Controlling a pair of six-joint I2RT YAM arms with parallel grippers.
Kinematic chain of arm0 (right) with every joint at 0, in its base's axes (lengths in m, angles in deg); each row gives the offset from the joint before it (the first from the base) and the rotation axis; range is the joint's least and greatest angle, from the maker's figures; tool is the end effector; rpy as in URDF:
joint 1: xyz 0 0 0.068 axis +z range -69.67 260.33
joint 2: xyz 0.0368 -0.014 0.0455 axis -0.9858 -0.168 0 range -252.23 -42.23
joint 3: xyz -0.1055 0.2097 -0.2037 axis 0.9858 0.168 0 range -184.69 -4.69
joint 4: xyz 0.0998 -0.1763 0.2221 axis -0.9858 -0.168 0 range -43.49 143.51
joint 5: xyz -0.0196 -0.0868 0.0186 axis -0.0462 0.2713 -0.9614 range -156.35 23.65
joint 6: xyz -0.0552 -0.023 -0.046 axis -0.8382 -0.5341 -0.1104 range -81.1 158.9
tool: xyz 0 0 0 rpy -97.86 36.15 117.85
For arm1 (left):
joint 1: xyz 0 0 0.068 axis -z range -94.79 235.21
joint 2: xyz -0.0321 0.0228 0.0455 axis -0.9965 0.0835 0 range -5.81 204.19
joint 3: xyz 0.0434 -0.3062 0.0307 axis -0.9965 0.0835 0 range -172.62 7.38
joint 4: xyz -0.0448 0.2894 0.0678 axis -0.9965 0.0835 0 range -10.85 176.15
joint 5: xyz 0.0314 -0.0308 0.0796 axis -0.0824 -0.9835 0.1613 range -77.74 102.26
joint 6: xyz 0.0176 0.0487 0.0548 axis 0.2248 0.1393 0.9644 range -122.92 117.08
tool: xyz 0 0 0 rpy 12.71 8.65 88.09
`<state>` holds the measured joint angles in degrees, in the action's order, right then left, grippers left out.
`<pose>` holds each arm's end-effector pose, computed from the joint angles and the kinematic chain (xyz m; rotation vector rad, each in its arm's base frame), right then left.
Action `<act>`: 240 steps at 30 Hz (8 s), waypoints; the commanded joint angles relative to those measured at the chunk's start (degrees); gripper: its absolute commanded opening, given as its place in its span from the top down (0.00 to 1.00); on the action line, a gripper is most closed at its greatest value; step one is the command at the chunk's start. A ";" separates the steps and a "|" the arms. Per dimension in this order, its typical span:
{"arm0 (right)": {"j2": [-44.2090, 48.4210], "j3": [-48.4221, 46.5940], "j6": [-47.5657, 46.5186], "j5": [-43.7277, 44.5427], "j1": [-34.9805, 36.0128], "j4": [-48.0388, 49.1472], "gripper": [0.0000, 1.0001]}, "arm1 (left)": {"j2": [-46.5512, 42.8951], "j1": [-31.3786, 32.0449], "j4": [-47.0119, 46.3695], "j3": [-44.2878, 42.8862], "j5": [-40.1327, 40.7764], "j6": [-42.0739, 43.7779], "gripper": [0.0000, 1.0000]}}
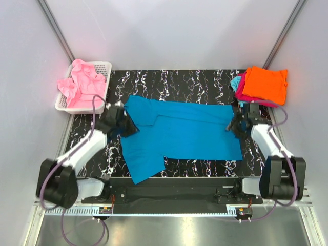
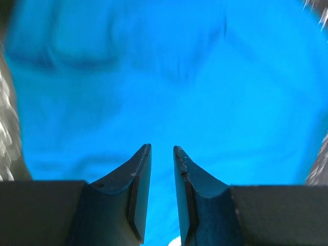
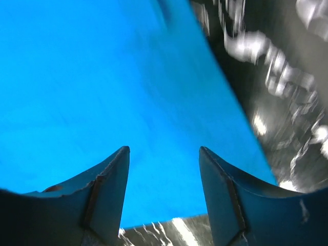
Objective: Fold and stack the t-shirts
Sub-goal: Fold the tshirt
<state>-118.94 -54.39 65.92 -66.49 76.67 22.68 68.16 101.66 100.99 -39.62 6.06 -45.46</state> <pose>0.3054 -0.0193 0.2154 0.6838 2.4962 0.1542 0.2946 -0.0941 0.2251 -0.5159 2.4521 -0.5817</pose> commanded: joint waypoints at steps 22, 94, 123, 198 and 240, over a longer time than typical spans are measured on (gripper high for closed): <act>9.48 10.06 4.36 -9.52 9.19 2.71 0.36 | -24.52 13.96 23.16 12.65 18.41 -12.83 0.66; -26.84 -13.94 1.36 -2.41 15.62 0.77 0.28 | 20.87 -2.39 5.40 -8.19 5.93 2.46 0.62; -5.74 -3.83 1.89 -3.11 16.49 -2.57 0.28 | -19.48 10.71 17.77 16.77 12.33 -11.33 0.59; 8.86 16.38 21.58 11.04 1.38 -1.34 0.43 | -17.64 16.07 18.76 11.93 14.37 -9.57 1.00; 19.66 15.50 17.44 2.69 -5.30 -7.48 1.00 | -31.34 16.07 30.88 7.98 17.53 -11.86 1.00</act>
<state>-101.93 -38.41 82.71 -64.87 71.53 18.55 38.57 117.46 129.74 -29.11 21.98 -56.15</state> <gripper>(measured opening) 0.013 0.012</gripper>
